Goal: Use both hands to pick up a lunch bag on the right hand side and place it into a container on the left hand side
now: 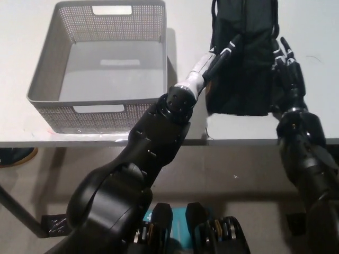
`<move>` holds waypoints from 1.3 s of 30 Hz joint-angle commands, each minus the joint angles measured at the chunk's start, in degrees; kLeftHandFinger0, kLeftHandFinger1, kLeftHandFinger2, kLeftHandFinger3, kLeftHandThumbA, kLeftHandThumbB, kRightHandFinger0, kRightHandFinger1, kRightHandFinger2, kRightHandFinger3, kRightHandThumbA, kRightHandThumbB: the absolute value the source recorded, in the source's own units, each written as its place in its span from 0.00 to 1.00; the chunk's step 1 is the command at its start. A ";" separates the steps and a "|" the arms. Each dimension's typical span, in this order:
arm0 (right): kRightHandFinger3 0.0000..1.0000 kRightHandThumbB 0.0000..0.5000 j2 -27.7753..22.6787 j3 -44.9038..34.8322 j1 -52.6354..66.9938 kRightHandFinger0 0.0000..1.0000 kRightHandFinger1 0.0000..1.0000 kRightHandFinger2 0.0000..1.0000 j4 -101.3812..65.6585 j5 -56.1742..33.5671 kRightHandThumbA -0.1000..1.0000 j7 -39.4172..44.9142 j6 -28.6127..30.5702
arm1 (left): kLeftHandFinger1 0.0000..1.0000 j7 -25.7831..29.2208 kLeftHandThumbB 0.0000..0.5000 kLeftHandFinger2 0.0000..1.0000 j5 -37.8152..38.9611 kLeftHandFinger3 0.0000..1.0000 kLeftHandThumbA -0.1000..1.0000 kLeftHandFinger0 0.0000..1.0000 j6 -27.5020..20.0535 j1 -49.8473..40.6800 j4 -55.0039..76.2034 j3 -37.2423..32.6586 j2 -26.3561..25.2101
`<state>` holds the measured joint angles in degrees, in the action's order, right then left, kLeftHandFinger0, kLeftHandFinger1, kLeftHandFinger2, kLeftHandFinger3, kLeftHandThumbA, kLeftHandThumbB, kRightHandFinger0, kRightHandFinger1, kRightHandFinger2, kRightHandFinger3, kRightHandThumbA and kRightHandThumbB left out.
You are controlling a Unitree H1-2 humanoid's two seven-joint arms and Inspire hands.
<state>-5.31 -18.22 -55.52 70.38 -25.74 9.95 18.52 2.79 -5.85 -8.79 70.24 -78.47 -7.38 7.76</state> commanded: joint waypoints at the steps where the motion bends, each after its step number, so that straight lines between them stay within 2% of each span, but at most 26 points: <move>1: 1.00 0.49 5.37 2.26 -3.34 1.00 1.00 1.00 -1.32 1.86 1.00 1.94 -0.27 | 1.00 -1.93 0.76 1.00 -0.78 1.00 1.00 1.00 2.36 3.30 -0.58 -0.84 3.20; 3: 1.00 0.46 5.41 2.64 -3.62 1.00 1.00 1.00 -1.98 2.42 1.00 0.18 -1.17 | 1.00 -2.57 0.73 1.00 -0.26 1.00 1.00 1.00 2.13 3.47 -0.41 -0.44 3.00; 9: 1.00 0.47 5.19 2.69 -3.11 1.00 1.00 1.00 -5.55 1.91 1.00 -2.23 -2.97 | 1.00 -3.78 0.71 1.00 0.40 1.00 1.00 1.00 1.31 4.25 0.08 -0.06 3.32; 11: 1.00 0.45 4.87 2.91 -2.68 1.00 1.00 1.00 -7.75 2.09 1.00 -2.97 -3.27 | 1.00 -4.27 0.71 1.00 0.46 1.00 1.00 1.00 1.11 4.88 0.19 -0.09 3.49; 13: 1.00 0.45 4.54 3.15 -2.42 1.00 1.00 1.00 -9.37 2.22 1.00 -3.39 -3.88 | 1.00 -4.54 0.72 1.00 0.61 1.00 1.00 1.00 0.72 5.34 0.16 0.00 3.63; 14: 1.00 0.50 4.35 3.31 -1.88 1.00 1.00 1.00 -11.53 2.30 1.00 -4.24 -4.77 | 1.00 -4.83 0.74 1.00 0.61 1.00 1.00 1.00 0.62 5.81 0.22 -0.04 3.81; 15: 1.00 0.48 4.34 3.32 -1.49 1.00 1.00 1.00 -12.91 2.43 1.00 -5.01 -4.57 | 1.00 -5.00 0.76 1.00 0.66 1.00 1.00 1.00 0.70 6.12 0.22 -0.03 3.99; 17: 1.00 0.51 4.00 3.96 -0.28 1.00 1.00 1.00 -16.89 3.50 1.00 -7.17 -6.25 | 1.00 -5.53 0.74 1.00 0.86 1.00 1.00 1.00 1.01 6.82 0.30 0.05 4.51; 21: 1.00 0.51 3.69 4.07 1.67 1.00 1.00 1.00 -24.04 3.65 1.00 -10.52 -9.89 | 1.00 -7.30 0.74 1.00 0.91 1.00 1.00 1.00 1.06 8.21 0.52 -0.20 5.25; 22: 1.00 0.50 3.71 4.07 2.14 1.00 1.00 1.00 -25.24 3.78 1.00 -11.10 -10.42 | 1.00 -7.71 0.77 1.00 1.05 1.00 1.00 1.00 1.15 8.31 0.54 -0.11 5.38; 25: 1.00 0.38 3.74 4.10 4.11 1.00 1.00 1.00 -31.50 4.57 1.00 -13.16 -11.68 | 1.00 -9.76 0.72 1.00 2.48 1.00 1.00 1.00 1.24 9.02 0.96 0.95 6.13; 28: 1.00 0.36 3.66 4.25 4.96 1.00 1.00 1.00 -36.15 6.30 1.00 -16.25 -12.98 | 1.00 -10.75 0.69 1.00 2.84 1.00 1.00 1.00 1.99 10.06 1.69 1.41 6.50; 30: 1.00 0.35 3.72 4.18 4.81 1.00 1.00 1.00 -38.80 6.98 1.00 -18.05 -14.13 | 1.00 -10.91 0.60 1.00 2.73 1.00 1.00 1.00 1.61 10.91 2.05 1.33 6.48; 32: 1.00 0.36 3.70 3.96 4.90 1.00 1.00 1.00 -42.00 6.44 1.00 -18.58 -15.68 | 1.00 -10.98 0.54 1.00 2.93 1.00 1.00 1.00 2.11 12.07 2.45 1.51 6.62; 34: 1.00 0.44 3.31 3.82 4.65 1.00 1.00 1.00 -44.06 5.08 1.00 -17.90 -17.48 | 1.00 -11.17 0.51 1.00 3.06 1.00 1.00 1.00 2.39 13.12 2.98 1.62 6.69; 39: 1.00 0.46 2.62 4.03 2.67 1.00 1.00 1.00 -45.25 4.72 1.00 -17.89 -19.50 | 1.00 -10.70 0.45 1.00 3.41 1.00 1.00 1.00 2.08 15.23 3.24 2.25 6.11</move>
<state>-3.81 -16.03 -47.50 28.11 -21.29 -8.10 3.38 -3.93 -3.66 -4.47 78.08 -78.53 -5.56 10.96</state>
